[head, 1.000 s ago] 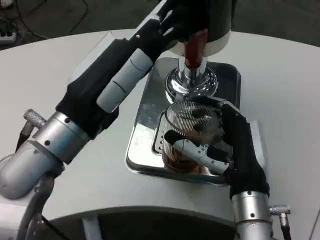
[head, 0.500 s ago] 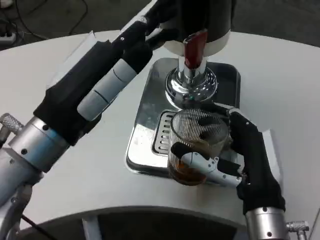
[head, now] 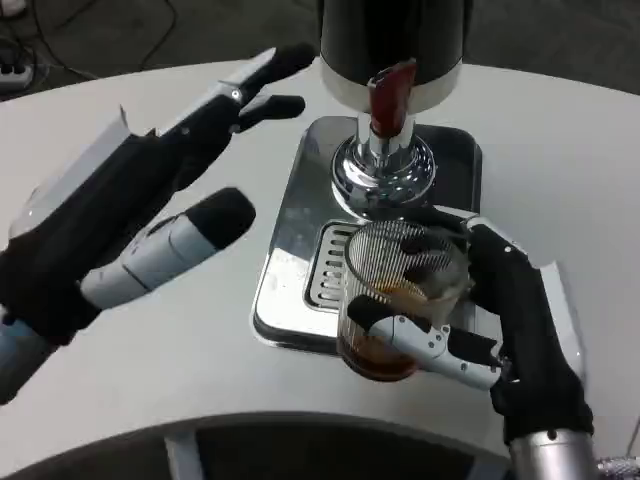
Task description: Grasp the cup under the faucet to collect the drink, then remove the cup.
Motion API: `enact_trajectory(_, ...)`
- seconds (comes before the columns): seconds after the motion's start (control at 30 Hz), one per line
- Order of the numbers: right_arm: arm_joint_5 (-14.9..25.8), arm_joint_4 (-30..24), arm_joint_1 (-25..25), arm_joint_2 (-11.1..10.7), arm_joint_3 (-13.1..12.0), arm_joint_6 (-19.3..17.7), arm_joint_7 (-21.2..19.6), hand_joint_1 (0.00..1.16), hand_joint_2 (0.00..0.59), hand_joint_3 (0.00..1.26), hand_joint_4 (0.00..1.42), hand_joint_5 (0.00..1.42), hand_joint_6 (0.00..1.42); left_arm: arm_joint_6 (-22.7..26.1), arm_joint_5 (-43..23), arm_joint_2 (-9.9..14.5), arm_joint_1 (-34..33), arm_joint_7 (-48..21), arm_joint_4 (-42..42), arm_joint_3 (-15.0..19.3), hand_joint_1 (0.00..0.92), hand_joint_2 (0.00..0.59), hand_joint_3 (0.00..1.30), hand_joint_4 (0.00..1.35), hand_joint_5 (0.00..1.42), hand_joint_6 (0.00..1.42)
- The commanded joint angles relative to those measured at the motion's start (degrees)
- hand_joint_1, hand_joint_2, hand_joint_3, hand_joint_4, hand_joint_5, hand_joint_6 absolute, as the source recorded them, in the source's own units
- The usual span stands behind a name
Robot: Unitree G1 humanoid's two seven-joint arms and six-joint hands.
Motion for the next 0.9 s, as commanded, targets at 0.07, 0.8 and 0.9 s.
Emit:
enact_trajectory(0.07,0.91,-4.76,2.42,-0.08,0.45,-0.68,1.51,0.91,0.131,0.75,0.85,1.04,1.07,-8.02,2.17,3.30,3.17,-2.56,2.76,1.45,0.000,0.120,0.11,0.04,0.13,0.06)
enact_trajectory(0.8,6.82,-21.77,11.75,-5.39,-2.54,0.99,12.19,0.91,0.129,0.75,0.85,1.04,1.08,-35.54,7.85,13.00,12.27,-3.79,12.08,4.05,0.000,0.131,0.12,0.05,0.14,0.07)
enact_trajectory(0.9,7.86,-24.12,12.83,-5.96,-3.40,1.16,13.22,0.91,0.129,0.75,0.85,1.04,1.08,-39.87,9.26,13.77,13.57,-3.21,12.72,5.33,0.000,0.131,0.12,0.05,0.14,0.07)
